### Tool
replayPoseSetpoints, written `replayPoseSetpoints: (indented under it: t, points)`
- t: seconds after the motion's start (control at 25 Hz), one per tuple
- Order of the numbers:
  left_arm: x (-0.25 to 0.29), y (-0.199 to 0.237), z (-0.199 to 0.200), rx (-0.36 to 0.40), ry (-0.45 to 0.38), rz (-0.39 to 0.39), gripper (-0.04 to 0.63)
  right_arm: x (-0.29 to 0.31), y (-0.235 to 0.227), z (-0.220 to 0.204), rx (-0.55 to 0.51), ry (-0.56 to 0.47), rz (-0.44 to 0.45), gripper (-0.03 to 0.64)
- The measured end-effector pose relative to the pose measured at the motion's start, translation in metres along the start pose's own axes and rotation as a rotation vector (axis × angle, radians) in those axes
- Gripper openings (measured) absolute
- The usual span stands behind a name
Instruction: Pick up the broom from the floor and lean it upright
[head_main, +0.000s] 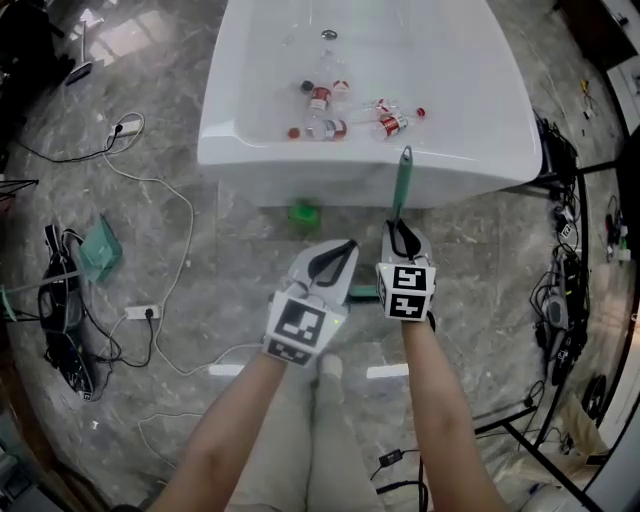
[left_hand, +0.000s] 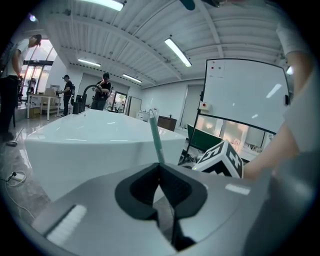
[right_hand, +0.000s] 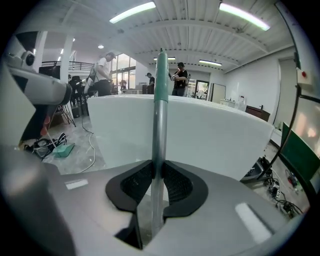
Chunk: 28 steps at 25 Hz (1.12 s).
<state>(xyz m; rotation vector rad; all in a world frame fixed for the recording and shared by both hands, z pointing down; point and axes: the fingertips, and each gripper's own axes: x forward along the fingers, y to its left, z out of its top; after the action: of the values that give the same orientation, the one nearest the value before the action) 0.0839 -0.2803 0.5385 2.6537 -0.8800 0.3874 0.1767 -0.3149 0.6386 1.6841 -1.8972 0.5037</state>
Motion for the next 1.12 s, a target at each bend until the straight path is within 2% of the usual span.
replayPoseSetpoints:
  t: [0.24, 0.68, 0.88, 1.12]
  points:
    - [0.006, 0.019, 0.023, -0.002, -0.016, 0.006, -0.002, 0.021, -0.008, 0.032, -0.020, 0.010, -0.026, 0.078]
    - [0.008, 0.034, 0.027, -0.016, -0.012, 0.017, -0.002, 0.036, -0.007, 0.030, -0.060, 0.040, -0.053, 0.091]
    - [0.002, 0.033, 0.025, -0.020, -0.004, 0.029, -0.002, 0.034, -0.007, 0.026, -0.037, 0.073, -0.033, 0.154]
    - [-0.003, 0.026, 0.038, -0.015, -0.016, 0.042, -0.002, 0.017, -0.005, 0.039, -0.058, 0.061, -0.004, 0.153]
